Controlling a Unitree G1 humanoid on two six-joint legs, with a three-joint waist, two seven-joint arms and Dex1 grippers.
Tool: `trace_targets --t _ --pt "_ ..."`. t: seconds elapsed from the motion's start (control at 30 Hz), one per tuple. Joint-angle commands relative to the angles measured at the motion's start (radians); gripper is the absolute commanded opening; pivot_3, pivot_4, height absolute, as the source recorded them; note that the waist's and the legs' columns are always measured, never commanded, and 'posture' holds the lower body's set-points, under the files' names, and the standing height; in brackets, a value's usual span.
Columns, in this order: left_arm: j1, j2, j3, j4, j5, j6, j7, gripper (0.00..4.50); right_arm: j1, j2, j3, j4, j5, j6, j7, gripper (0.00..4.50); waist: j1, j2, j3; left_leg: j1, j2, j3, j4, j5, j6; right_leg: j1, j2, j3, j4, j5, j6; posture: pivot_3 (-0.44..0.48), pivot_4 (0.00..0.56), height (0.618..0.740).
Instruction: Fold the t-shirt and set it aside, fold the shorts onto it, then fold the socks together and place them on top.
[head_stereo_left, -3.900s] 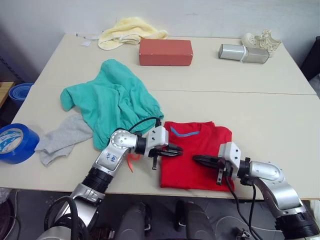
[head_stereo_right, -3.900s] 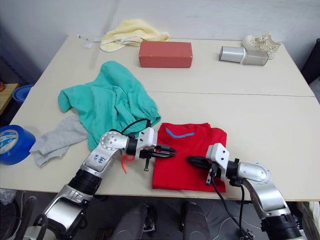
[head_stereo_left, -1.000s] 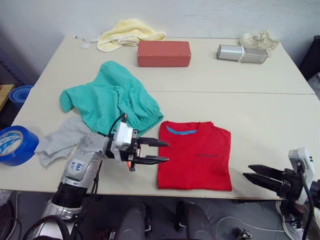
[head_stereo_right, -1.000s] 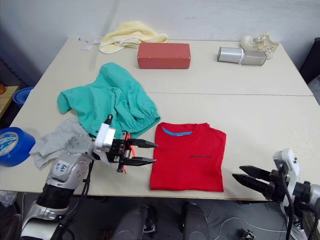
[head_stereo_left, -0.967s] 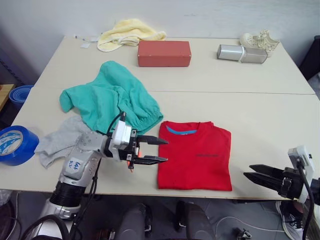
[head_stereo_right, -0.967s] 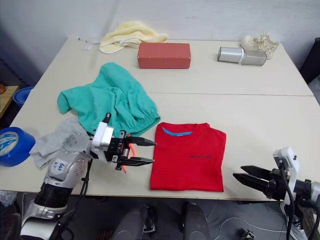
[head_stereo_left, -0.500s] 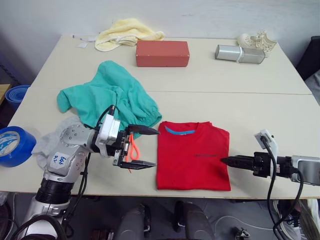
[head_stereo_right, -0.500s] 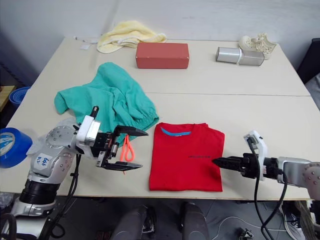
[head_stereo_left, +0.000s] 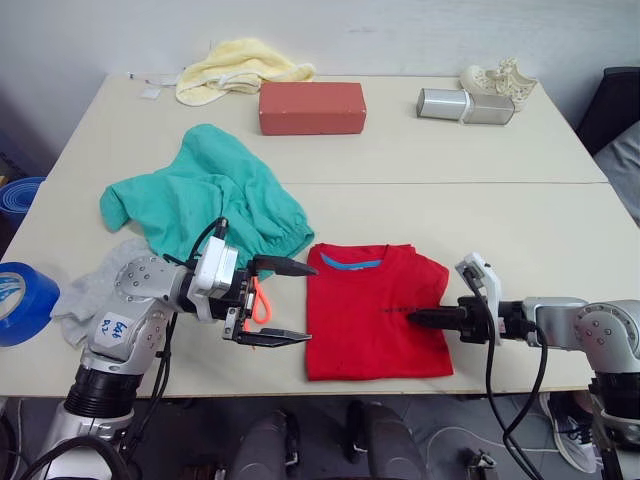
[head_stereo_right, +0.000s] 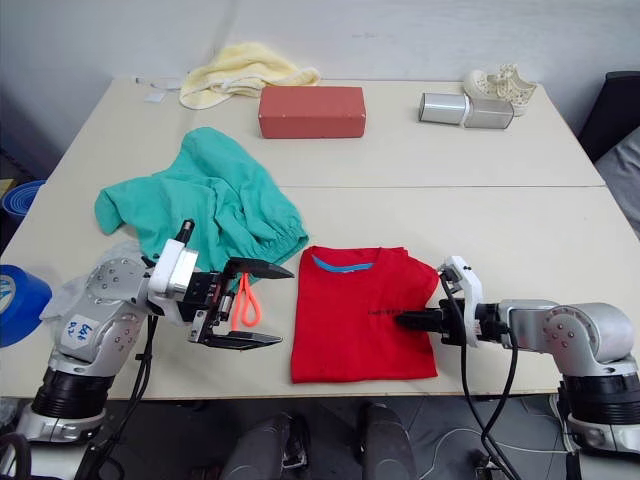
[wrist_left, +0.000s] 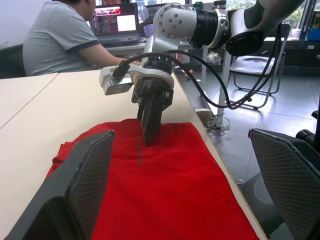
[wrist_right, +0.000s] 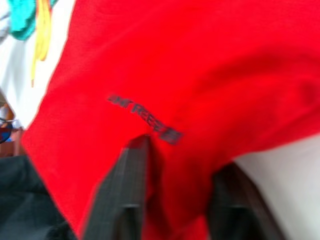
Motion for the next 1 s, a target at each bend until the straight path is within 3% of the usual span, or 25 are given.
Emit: trace_targets --t 0.03,0.3,0.47,0.7,0.8,1.0 --pt "0.0 0.0 0.007 -0.018 0.007 -0.023 0.002 4.5 0.063 -0.046 -0.058 0.0 -0.019 0.004 0.007 0.04 0.006 0.001 0.0 0.0 0.0 0.0 0.0 0.0 0.0 0.0 0.0 0.0 0.0 0.0 0.0 0.0 0.15 0.74" --pt "-0.004 -0.024 -0.016 0.012 0.019 -0.034 -0.007 4.5 0.206 -0.224 -0.291 0.033 -0.047 -0.056 0.083 0.04 0.048 0.005 0.002 -0.004 -0.003 0.0 0.001 -0.001 0.004 -0.001 -0.002 0.0 -0.003 0.002 0.003 0.0 0.15 0.74" --pt "-0.02 -0.035 -0.025 0.041 0.027 -0.046 -0.014 4.5 0.241 -0.335 -0.341 0.152 -0.13 -0.139 0.155 0.04 0.045 0.007 0.003 -0.004 -0.002 0.0 0.001 0.001 0.007 -0.002 -0.001 0.0 -0.004 0.002 0.003 0.0 0.15 0.74" --pt "-0.035 -0.049 -0.031 0.073 0.043 -0.063 -0.032 4.5 0.167 -0.48 -0.215 0.577 -0.387 -0.472 0.3 0.04 0.042 0.009 0.003 -0.005 -0.003 0.002 0.002 0.002 0.01 -0.002 -0.001 0.0 -0.004 0.002 0.003 0.0 0.15 0.74" --pt "-0.031 -0.044 -0.025 0.075 0.048 -0.067 -0.033 4.5 0.087 -0.492 -0.146 0.741 -0.488 -0.607 0.335 0.04 0.039 0.01 0.003 -0.004 -0.002 0.002 0.002 0.003 0.01 -0.002 0.0 0.0 -0.003 0.002 0.003 0.0 0.15 0.74" --pt "-0.021 -0.031 -0.015 0.076 0.052 -0.077 -0.035 4.5 -0.022 -0.461 -0.08 0.898 -0.583 -0.698 0.357 0.04 0.029 0.013 0.003 -0.004 -0.002 0.002 0.002 0.004 0.008 -0.002 0.0 0.0 -0.002 0.002 0.003 0.0 0.15 0.74"
